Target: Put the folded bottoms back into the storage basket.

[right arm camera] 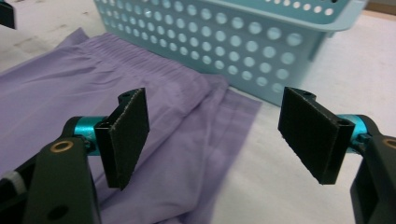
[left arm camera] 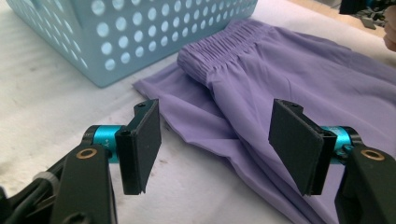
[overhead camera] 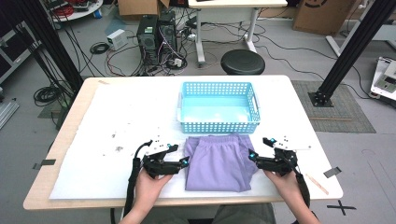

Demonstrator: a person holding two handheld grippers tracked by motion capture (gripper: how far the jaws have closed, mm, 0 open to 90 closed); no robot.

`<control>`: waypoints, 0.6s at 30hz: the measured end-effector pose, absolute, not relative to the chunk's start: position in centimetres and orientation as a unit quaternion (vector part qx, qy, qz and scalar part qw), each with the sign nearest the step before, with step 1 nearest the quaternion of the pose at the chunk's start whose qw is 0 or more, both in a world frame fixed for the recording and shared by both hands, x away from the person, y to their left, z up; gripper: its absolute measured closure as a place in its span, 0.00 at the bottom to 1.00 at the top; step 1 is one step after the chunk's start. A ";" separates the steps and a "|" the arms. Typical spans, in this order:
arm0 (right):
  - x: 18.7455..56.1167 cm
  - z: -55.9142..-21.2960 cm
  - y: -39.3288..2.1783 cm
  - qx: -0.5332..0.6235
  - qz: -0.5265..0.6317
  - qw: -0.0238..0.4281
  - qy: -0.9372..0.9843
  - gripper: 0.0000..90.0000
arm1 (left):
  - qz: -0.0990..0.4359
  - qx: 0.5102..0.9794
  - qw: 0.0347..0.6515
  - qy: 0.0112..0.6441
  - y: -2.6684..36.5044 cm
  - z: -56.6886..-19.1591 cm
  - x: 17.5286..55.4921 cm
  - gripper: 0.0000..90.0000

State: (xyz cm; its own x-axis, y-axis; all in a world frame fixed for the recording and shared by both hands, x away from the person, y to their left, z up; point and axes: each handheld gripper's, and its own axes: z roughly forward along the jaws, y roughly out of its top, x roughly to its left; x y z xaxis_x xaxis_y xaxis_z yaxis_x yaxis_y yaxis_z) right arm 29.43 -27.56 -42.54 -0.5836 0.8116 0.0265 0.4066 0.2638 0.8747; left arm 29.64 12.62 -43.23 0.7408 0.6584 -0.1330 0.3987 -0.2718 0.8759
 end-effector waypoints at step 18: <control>28.1 -43.1 -24.7 0.417 0.414 0.151 0.795 0.24 | 0.097 0.812 0.454 0.354 10.4 -43.9 28.8 0.36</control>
